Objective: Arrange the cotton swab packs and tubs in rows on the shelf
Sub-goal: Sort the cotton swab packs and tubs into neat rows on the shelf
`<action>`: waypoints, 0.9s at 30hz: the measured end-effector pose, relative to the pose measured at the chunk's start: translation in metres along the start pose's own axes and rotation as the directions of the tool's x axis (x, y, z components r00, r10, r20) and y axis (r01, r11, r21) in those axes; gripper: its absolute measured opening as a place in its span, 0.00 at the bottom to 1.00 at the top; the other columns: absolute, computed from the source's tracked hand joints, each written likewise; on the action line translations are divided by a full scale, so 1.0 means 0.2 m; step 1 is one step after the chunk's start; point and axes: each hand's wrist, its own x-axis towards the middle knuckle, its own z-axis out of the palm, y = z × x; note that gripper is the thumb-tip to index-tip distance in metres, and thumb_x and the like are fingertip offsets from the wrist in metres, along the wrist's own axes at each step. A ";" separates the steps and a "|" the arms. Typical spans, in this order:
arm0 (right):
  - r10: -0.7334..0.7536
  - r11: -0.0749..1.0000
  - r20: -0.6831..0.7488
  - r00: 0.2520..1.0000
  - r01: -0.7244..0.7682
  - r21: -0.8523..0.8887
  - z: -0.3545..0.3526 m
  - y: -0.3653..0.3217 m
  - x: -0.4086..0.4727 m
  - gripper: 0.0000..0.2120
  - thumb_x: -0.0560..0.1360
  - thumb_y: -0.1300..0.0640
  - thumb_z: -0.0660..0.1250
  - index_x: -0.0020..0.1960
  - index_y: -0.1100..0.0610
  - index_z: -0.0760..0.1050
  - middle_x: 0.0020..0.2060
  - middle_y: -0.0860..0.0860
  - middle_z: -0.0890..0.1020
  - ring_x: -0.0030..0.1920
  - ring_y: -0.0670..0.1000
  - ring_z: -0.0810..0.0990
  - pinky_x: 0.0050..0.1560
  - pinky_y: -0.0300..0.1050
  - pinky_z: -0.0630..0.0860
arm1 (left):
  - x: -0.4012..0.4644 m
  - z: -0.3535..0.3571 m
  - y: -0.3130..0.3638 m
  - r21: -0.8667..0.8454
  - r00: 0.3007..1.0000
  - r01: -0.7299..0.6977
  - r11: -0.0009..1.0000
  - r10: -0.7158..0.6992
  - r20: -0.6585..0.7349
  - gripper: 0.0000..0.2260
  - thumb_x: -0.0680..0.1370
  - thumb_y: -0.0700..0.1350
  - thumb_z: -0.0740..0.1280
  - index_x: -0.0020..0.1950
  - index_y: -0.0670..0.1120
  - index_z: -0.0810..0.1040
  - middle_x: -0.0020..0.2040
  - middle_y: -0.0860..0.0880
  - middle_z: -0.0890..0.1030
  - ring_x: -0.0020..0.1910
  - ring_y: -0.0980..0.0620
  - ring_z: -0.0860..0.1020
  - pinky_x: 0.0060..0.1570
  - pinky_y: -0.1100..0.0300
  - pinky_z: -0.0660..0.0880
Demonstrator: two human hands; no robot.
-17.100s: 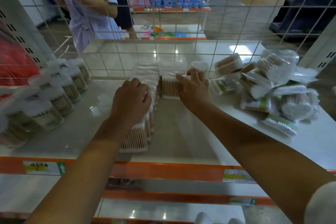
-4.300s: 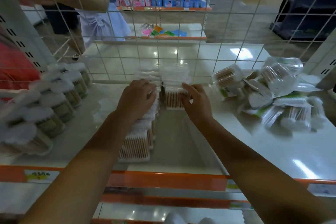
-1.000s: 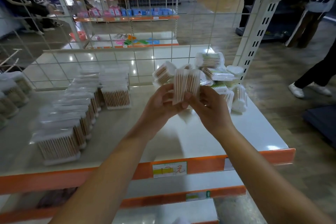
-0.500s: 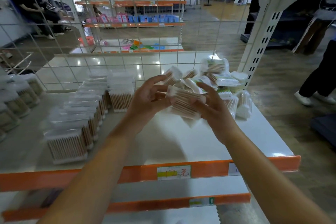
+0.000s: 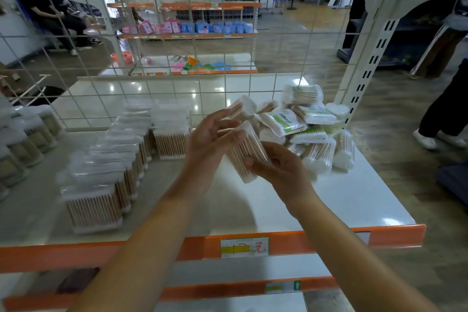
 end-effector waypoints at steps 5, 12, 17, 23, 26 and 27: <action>0.087 0.978 -0.022 0.996 -0.081 0.191 0.04 0.00 -0.01 0.12 0.64 0.57 0.73 0.44 0.56 0.73 0.39 0.53 0.79 0.40 0.50 0.79 0.44 0.47 0.76 | 0.00 -0.03 0.04 -0.010 0.995 -0.012 1.000 0.013 0.095 0.19 0.68 0.38 0.68 0.60 0.44 0.75 0.51 0.46 0.80 0.54 0.50 0.78 0.51 0.59 0.75; 0.219 0.827 0.203 0.954 -0.292 0.480 0.08 0.00 -0.03 0.11 0.67 0.54 0.65 0.46 0.58 0.76 0.39 0.52 0.81 0.40 0.51 0.80 0.38 0.43 0.77 | 0.00 -0.08 0.11 0.006 0.967 -0.001 1.000 -0.001 0.254 0.23 0.64 0.46 0.72 0.58 0.43 0.76 0.54 0.48 0.81 0.59 0.47 0.76 0.53 0.55 0.73; 0.375 0.623 0.413 0.830 -0.555 0.551 0.08 -0.03 -0.04 0.16 0.69 0.57 0.57 0.45 0.61 0.81 0.38 0.57 0.82 0.32 0.54 0.80 0.30 0.39 0.75 | -0.01 -0.13 0.16 0.019 0.909 0.033 0.999 -0.039 0.416 0.24 0.64 0.42 0.73 0.59 0.43 0.77 0.55 0.45 0.80 0.58 0.46 0.77 0.51 0.57 0.75; 0.499 0.502 0.522 0.691 -0.722 0.476 0.11 -0.05 -0.05 0.15 0.69 0.56 0.53 0.45 0.61 0.75 0.32 0.56 0.79 0.25 0.51 0.76 0.22 0.33 0.71 | -0.05 -0.14 0.19 0.234 0.910 0.035 0.972 -0.128 0.394 0.22 0.62 0.43 0.73 0.55 0.52 0.78 0.51 0.55 0.82 0.52 0.55 0.79 0.45 0.64 0.75; 0.550 0.498 0.510 0.661 -0.750 0.435 0.13 -0.04 -0.06 0.17 0.75 0.55 0.49 0.45 0.61 0.75 0.31 0.56 0.79 0.24 0.51 0.76 0.20 0.32 0.68 | -0.06 -0.16 0.21 0.333 0.901 0.028 0.943 -0.168 0.399 0.21 0.63 0.41 0.73 0.54 0.52 0.78 0.51 0.54 0.81 0.52 0.56 0.79 0.45 0.64 0.77; 0.563 0.498 0.506 0.653 -0.757 0.423 0.14 -0.04 -0.06 0.18 0.76 0.55 0.48 0.45 0.61 0.74 0.31 0.56 0.79 0.23 0.51 0.76 0.19 0.32 0.68 | -0.06 -0.16 0.22 0.358 0.896 0.019 0.934 -0.174 0.409 0.22 0.62 0.43 0.74 0.55 0.53 0.78 0.52 0.52 0.81 0.53 0.55 0.79 0.47 0.62 0.78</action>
